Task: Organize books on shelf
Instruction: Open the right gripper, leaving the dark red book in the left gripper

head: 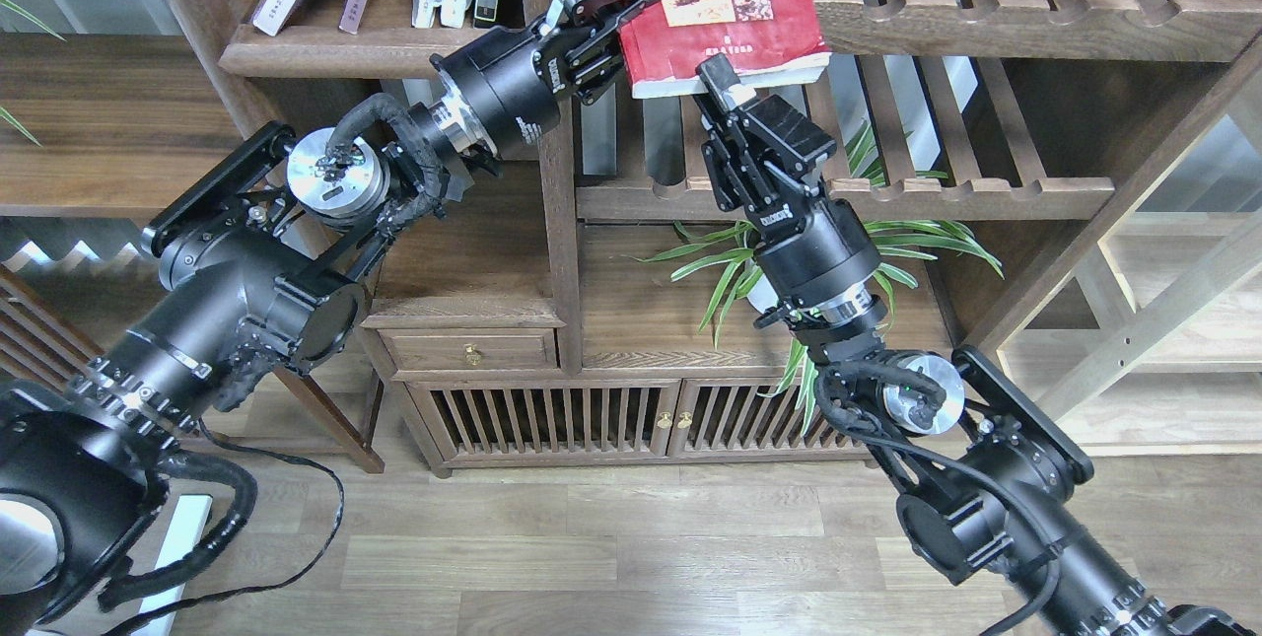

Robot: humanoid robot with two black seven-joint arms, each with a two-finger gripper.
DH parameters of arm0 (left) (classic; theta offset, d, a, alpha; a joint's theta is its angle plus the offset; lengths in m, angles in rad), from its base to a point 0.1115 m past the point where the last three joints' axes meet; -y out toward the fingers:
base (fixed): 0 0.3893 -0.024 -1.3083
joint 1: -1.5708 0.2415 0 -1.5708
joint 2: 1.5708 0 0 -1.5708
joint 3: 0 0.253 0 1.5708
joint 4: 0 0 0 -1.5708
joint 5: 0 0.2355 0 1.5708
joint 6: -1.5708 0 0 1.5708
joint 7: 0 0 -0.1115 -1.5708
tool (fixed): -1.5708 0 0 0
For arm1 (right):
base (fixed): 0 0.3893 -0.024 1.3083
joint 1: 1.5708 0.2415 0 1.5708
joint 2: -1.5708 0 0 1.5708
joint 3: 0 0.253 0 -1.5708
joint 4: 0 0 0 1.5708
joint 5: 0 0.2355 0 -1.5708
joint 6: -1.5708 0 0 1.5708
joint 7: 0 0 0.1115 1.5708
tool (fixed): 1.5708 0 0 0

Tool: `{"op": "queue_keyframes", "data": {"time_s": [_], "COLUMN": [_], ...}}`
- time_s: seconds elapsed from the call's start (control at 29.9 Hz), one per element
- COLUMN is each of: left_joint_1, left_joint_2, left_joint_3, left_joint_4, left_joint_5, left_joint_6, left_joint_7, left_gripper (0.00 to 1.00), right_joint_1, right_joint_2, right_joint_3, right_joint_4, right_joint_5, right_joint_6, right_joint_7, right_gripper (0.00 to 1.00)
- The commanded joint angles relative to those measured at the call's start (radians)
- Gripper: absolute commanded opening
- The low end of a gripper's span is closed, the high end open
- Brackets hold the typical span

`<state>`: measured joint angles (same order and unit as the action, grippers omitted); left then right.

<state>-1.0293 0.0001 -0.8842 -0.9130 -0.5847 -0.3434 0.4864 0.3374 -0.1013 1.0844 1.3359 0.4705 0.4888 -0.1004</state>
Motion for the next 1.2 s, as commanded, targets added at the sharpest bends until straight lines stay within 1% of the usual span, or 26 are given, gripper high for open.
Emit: {"op": "queue_keyframes", "data": {"time_s": [0.0, 0.07, 0.1, 0.17, 0.23, 0.5, 0.57, 0.67, 0.77, 0.9, 1.04, 1.17], "left_joint_1": [0.000, 0.000, 0.000, 0.000, 0.000, 0.002, 0.002, 0.002, 0.002, 0.002, 0.006, 0.031], "left_joint_2": [0.000, 0.000, 0.000, 0.000, 0.000, 0.000, 0.000, 0.000, 0.000, 0.000, 0.000, 0.000], "left_joint_3": [0.001, 0.001, 0.001, 0.001, 0.001, 0.001, 0.001, 0.001, 0.001, 0.001, 0.014, 0.034], "left_joint_4": [0.002, 0.002, 0.002, 0.002, 0.003, 0.009, 0.009, 0.011, 0.010, -0.001, -0.029, -0.064], "left_joint_5": [-0.001, -0.001, -0.001, -0.001, -0.001, -0.001, -0.001, 0.000, -0.001, -0.001, 0.002, 0.009], "left_joint_6": [0.000, 0.000, 0.000, 0.000, 0.000, 0.000, 0.000, 0.000, 0.000, 0.000, -0.023, -0.054], "left_joint_7": [0.000, 0.000, 0.000, -0.002, -0.002, -0.003, -0.003, -0.003, -0.003, -0.002, 0.002, 0.002], "left_gripper": [0.03, 0.03, 0.03, 0.03, 0.03, 0.03, 0.03, 0.03, 0.03, 0.03, 0.03, 0.03], "right_joint_1": [0.000, -0.001, -0.003, -0.005, -0.005, -0.005, -0.005, -0.005, -0.009, -0.026, -0.054, -0.061], "right_joint_2": [-0.002, -0.003, -0.005, -0.006, -0.006, 0.003, 0.003, -0.002, -0.006, -0.009, -0.011, -0.014], "right_joint_3": [0.000, 0.000, 0.000, 0.002, 0.005, 0.078, 0.101, 0.141, 0.184, 0.238, 0.317, 0.357], "right_joint_4": [0.000, 0.000, 0.000, 0.000, 0.000, -0.001, -0.001, -0.003, -0.006, -0.029, -0.072, -0.095], "right_joint_5": [0.000, -0.001, -0.003, -0.004, -0.004, -0.006, -0.006, -0.007, -0.010, -0.012, -0.012, -0.012], "right_joint_6": [0.000, 0.000, 0.000, 0.000, 0.000, 0.000, 0.000, 0.000, 0.000, 0.000, 0.000, 0.000], "right_joint_7": [0.001, -0.001, -0.001, -0.001, -0.001, 0.001, -0.001, 0.001, 0.001, 0.001, 0.004, 0.004], "right_gripper": [0.06, 0.10, 0.15, 0.19, 0.25, 0.61, 0.69, 0.77, 0.84, 0.85, 0.87, 0.87]}}
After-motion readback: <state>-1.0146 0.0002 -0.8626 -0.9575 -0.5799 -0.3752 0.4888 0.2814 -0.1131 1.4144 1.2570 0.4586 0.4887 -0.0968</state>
